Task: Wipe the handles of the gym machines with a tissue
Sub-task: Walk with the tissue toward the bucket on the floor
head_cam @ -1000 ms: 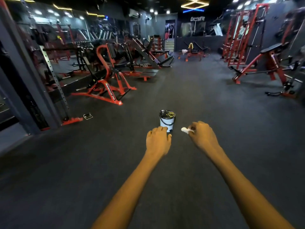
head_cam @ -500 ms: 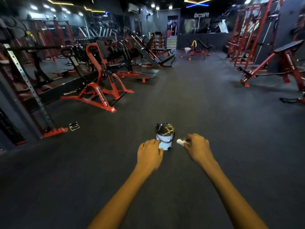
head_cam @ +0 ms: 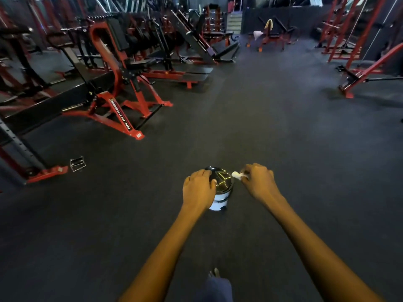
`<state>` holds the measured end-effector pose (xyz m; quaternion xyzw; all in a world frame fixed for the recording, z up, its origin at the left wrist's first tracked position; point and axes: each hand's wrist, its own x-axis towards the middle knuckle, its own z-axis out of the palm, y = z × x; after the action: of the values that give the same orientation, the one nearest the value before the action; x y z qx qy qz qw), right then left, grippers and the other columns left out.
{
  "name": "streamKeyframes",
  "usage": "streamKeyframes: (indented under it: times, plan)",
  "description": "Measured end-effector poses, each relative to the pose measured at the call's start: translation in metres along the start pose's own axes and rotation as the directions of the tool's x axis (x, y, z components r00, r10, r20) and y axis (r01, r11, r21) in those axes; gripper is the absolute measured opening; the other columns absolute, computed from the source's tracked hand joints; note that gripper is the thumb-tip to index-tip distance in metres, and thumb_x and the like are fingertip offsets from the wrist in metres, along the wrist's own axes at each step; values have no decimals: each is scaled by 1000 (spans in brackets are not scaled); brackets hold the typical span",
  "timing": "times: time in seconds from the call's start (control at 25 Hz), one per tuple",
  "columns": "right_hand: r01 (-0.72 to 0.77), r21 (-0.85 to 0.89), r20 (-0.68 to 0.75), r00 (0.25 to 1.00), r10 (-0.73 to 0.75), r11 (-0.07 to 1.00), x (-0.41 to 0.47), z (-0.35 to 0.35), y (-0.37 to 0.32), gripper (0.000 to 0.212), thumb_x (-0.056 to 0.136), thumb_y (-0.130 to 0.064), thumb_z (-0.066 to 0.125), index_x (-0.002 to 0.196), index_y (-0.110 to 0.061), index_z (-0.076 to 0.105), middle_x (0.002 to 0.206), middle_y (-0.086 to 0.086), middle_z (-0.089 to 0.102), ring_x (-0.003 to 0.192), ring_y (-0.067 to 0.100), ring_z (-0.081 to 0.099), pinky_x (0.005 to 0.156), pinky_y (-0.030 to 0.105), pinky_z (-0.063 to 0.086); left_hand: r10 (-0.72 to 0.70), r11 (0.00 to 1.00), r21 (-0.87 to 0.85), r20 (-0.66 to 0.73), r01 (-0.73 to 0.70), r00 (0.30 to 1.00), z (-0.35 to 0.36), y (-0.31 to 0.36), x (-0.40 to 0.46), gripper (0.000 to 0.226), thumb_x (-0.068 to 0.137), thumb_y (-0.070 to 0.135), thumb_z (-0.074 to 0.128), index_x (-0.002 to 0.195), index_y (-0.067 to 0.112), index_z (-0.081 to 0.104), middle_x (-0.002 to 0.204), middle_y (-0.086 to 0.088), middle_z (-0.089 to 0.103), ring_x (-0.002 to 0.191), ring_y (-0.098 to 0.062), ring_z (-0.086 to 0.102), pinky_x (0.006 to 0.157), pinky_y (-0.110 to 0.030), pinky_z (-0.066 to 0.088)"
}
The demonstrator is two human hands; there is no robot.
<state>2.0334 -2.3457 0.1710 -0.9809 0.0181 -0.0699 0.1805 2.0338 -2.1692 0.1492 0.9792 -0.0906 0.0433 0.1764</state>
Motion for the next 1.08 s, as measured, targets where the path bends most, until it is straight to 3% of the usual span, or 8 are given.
streamKeyframes:
  times: [0.28,0.64,0.72,0.84,0.96,1.08]
  plan:
    - [-30,-7,56,998,30,1000,212,25,36,18,91,-19,55,105,-13,64,103,6,60,98,24,57,87,36,38,-27,999,-43,25,28,999,30,-14,216,42,102,33,41,140,15,46,139,-2,51,128,-17,47,107,-32,34]
    - [-21,62,253,967,5,998,418,117,85,17,89,-15,57,102,-12,67,100,9,63,93,27,59,87,38,44,-169,985,-18,99,172,981,109,-63,386,41,101,33,44,138,16,48,139,-2,52,127,-16,47,108,-32,36]
    - [-40,70,338,941,14,997,466,138,101,15,90,-15,56,100,-12,67,94,8,64,85,25,61,83,41,49,-235,971,-15,145,239,961,128,-69,423,40,101,32,44,137,16,48,137,-1,53,126,-15,49,106,-31,36]
    - [-52,66,417,909,20,996,522,166,127,14,91,-16,56,84,-10,67,78,7,60,70,22,59,62,32,47,-307,950,10,207,312,929,149,-75,467,40,101,30,43,138,15,48,138,-1,52,127,-16,48,107,-31,36]
    - [-42,52,546,838,7,998,563,201,146,15,89,-7,55,89,-1,68,86,17,66,79,29,63,64,34,46,-391,916,20,260,400,883,172,-83,506,40,101,28,42,136,13,50,138,-4,53,126,-20,48,107,-32,35]
    - [-57,-10,685,727,48,998,580,237,159,18,92,-8,52,102,0,65,99,16,67,91,27,63,67,27,41,-458,881,33,309,472,833,192,-93,528,37,100,25,43,133,12,53,135,-5,55,123,-22,51,104,-32,35]
